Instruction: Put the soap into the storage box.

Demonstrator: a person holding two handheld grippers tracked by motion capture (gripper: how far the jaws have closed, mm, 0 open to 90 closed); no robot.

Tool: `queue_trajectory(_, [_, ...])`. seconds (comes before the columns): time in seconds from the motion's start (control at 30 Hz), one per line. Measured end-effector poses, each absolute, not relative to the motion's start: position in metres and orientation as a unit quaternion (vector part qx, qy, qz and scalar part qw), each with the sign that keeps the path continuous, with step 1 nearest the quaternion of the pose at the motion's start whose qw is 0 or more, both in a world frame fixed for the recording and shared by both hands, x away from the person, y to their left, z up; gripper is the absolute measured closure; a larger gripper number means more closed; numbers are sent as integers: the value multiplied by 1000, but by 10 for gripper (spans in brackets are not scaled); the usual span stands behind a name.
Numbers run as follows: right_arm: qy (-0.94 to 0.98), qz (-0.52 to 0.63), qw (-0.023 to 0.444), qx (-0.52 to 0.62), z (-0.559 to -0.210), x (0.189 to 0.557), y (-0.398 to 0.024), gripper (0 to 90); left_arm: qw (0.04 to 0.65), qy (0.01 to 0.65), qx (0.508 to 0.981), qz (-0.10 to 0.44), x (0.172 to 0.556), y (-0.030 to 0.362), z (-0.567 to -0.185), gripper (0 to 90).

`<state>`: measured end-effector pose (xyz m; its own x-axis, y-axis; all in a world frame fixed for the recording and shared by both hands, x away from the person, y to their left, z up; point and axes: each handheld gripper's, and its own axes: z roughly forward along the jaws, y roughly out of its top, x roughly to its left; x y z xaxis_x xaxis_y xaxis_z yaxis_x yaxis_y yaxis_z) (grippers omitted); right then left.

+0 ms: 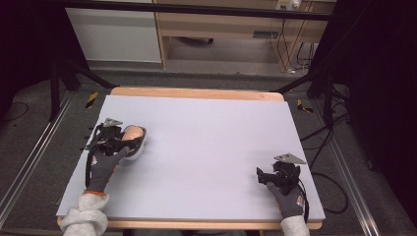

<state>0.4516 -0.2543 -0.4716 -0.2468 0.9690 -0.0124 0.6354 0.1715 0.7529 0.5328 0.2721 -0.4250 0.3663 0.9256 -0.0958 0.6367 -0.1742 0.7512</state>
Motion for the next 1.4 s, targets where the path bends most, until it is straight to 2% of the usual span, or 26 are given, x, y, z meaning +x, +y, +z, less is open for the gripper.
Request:
queue_trajectory(0.83, [722, 321, 259, 556, -472, 452, -253, 59, 367, 532, 736, 204, 534, 274, -433, 323])
queue_trajectory(1.07, [723, 321, 260, 554, -472, 452, -254, 59, 365, 524, 741, 204, 531, 271, -432, 281])
queue_trajectory(1.4, [721, 322, 263, 555, -471, 451, -254, 59, 393, 508, 737, 210, 518, 270, -422, 278])
